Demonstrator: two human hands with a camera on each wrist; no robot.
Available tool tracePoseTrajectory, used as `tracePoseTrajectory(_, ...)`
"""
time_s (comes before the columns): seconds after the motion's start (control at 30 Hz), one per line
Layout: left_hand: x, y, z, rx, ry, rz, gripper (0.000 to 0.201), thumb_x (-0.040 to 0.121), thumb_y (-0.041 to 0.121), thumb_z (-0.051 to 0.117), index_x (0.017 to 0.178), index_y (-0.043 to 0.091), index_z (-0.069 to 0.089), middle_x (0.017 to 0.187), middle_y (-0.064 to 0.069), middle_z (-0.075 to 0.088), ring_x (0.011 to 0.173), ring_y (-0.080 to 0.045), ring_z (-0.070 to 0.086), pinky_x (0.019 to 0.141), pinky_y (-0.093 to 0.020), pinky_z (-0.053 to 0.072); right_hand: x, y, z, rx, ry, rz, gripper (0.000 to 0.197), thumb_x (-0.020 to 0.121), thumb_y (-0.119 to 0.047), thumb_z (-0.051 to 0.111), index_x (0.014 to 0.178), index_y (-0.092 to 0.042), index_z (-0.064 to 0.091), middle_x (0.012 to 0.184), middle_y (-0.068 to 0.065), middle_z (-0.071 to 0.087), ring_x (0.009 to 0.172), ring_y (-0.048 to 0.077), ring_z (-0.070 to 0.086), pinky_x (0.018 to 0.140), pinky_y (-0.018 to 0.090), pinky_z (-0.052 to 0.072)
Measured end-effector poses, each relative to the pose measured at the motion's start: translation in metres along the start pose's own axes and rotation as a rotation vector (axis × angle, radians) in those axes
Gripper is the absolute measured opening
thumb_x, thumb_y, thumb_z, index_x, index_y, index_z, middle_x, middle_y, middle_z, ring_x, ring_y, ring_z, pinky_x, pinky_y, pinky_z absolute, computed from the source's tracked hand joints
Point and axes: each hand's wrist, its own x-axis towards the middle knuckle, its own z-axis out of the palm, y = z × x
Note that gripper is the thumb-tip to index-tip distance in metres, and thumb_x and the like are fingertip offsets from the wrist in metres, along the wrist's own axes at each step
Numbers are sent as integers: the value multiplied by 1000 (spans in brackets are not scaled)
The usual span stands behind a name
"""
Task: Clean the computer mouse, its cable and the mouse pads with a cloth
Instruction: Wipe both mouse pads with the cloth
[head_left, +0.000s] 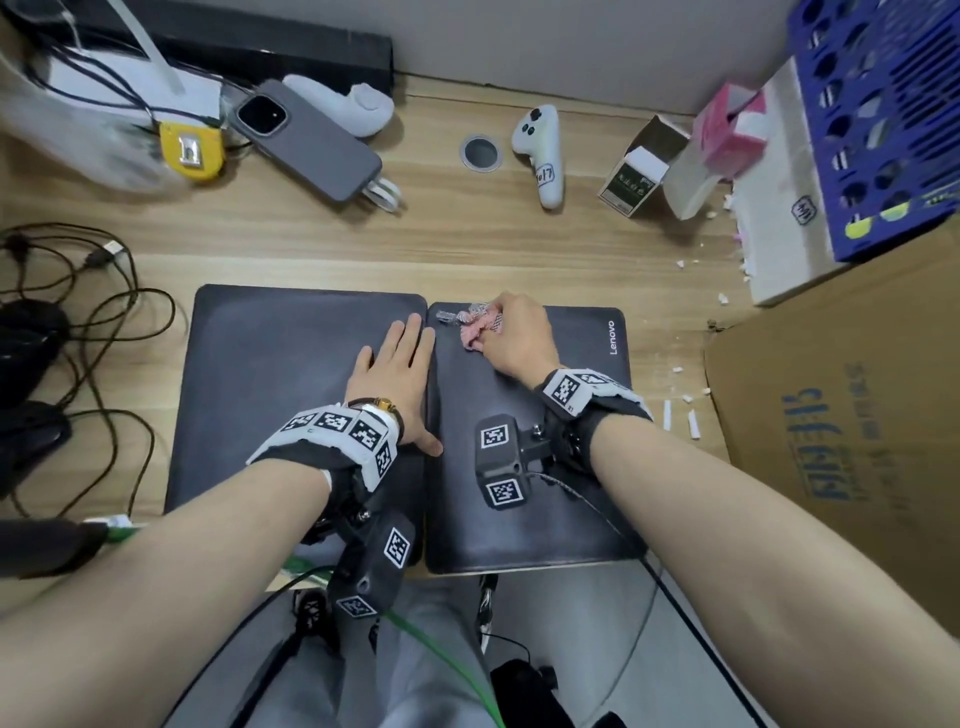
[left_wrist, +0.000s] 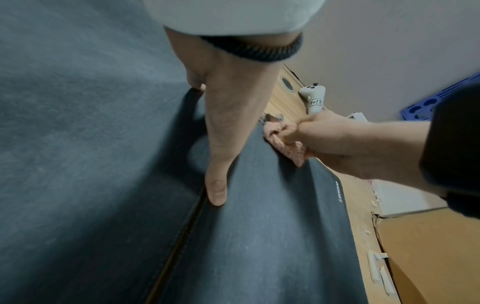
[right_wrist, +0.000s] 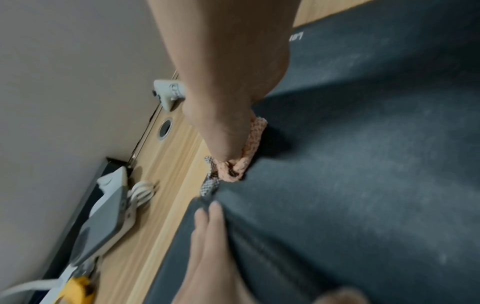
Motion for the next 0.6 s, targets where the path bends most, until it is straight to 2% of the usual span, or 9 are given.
tracePoseTrajectory(0.2, -1, 2, -1, 11, -25, -16, 144, 58, 62, 80, 150, 14, -19, 157, -3, -28, 146, -21, -19, 120, -47, 5, -2, 85, -56, -57, 126, 249, 26, 82, -19, 66, 105, -6, 63, 112, 18, 65, 107, 35, 58, 83, 31, 42)
tracePoseTrajectory(0.3, -2, 2, -1, -12, -31, -10, 144, 58, 60, 81, 151, 15, -19, 157, -2, -28, 146, -20, -20, 120, -47, 3, -2, 89, -60, -69, 129, 317, 26, 82, -19, 64, 104, -5, 63, 112, 19, 65, 108, 37, 58, 83, 32, 45)
tracePoseTrajectory(0.37, -2, 1, 1, -31, -28, -10, 143, 58, 59, 82, 151, 16, -18, 157, -1, -28, 146, -20, -20, 119, -46, 2, -5, 70, -53, -44, 103, 296, 25, 79, -19, 66, 101, -6, 65, 109, 18, 66, 105, 36, 60, 81, 32, 47)
tracePoseTrajectory(0.47, -2, 1, 2, -70, -28, -10, 143, 58, 56, 83, 151, 16, -19, 157, -1, -28, 146, -21, -21, 119, -47, 1, -20, 31, -29, -24, 29, 157, 21, 79, -19, 67, 96, -7, 68, 104, 16, 68, 101, 33, 62, 80, 30, 46)
tracePoseTrajectory(0.6, -3, -1, 5, -121, -18, -80, 151, 54, 57, 85, 148, 8, -23, 155, -6, -31, 145, -24, -22, 120, -44, -1, -44, -2, 6, -15, -89, 40, 37, 79, -26, 71, 112, -11, 64, 118, 13, 62, 113, 31, 55, 90, 30, 41)
